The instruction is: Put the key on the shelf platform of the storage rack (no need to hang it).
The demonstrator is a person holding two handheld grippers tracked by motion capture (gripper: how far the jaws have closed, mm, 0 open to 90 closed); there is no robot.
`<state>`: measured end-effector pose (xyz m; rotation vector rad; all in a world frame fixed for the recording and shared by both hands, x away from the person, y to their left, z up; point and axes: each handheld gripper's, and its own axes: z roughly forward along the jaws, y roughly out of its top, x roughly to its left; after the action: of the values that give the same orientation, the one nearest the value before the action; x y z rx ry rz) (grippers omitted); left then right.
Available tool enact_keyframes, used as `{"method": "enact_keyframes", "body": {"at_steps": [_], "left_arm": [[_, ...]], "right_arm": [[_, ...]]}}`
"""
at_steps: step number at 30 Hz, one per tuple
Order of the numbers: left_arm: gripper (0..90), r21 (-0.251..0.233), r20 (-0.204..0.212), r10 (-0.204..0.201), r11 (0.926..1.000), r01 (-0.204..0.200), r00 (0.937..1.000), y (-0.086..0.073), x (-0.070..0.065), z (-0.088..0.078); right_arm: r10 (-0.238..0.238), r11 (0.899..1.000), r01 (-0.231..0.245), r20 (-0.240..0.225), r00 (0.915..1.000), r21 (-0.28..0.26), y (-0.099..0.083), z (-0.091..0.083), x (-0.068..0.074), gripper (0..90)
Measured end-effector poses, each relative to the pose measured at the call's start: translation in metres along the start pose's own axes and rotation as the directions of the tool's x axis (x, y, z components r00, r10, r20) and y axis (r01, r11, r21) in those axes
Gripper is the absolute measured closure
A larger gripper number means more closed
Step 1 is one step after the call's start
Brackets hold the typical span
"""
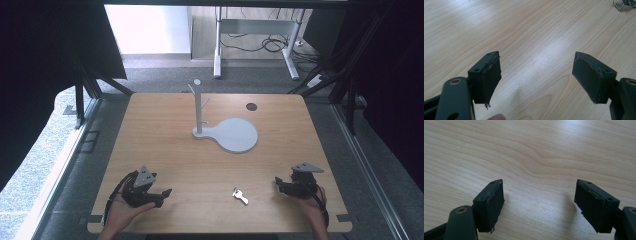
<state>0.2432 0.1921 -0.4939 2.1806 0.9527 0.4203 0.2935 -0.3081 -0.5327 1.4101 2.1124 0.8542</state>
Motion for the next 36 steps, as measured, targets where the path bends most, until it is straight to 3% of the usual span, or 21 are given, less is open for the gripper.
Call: {"method": "enact_keyframes", "body": {"at_steps": [14, 23, 29, 33, 36], "left_arm": [[23.1, 0.017, 0.004, 0.009, 0.9998, -0.009, 1.0000, -0.001, -0.002, 0.005], [23.1, 0.013, 0.003, 0.007, 0.9999, -0.007, 1.0000, 0.000, -0.003, 0.004], [23.1, 0.015, 0.003, 0.007, 0.9999, -0.007, 1.0000, 0.000, -0.003, 0.004], [23.1, 0.007, -0.008, 0.003, 1.0000, -0.003, 1.0000, 0.000, -0.002, 0.000], [23.1, 0.003, -0.007, 0.005, 1.0000, -0.005, 1.0000, 0.001, -0.002, -0.002]], "right_arm": [[-0.021, 1.000, 0.021, -0.062, 0.9979, 0.009, 0.003, -0.007, 0.002, 27.8], [-0.001, 1.000, 0.001, -0.057, 0.9983, 0.005, 0.003, -0.008, 0.001, 29.3], [-0.019, 1.000, 0.019, -0.061, 0.9980, -0.003, 0.005, -0.011, 0.002, 30.5], [0.016, 1.000, -0.017, -0.086, 0.9961, -0.005, 0.005, -0.015, 0.004, 32.2], [0.017, 1.000, -0.017, -0.089, 0.9959, 0.002, 0.004, -0.015, 0.005, 32.5]]}}
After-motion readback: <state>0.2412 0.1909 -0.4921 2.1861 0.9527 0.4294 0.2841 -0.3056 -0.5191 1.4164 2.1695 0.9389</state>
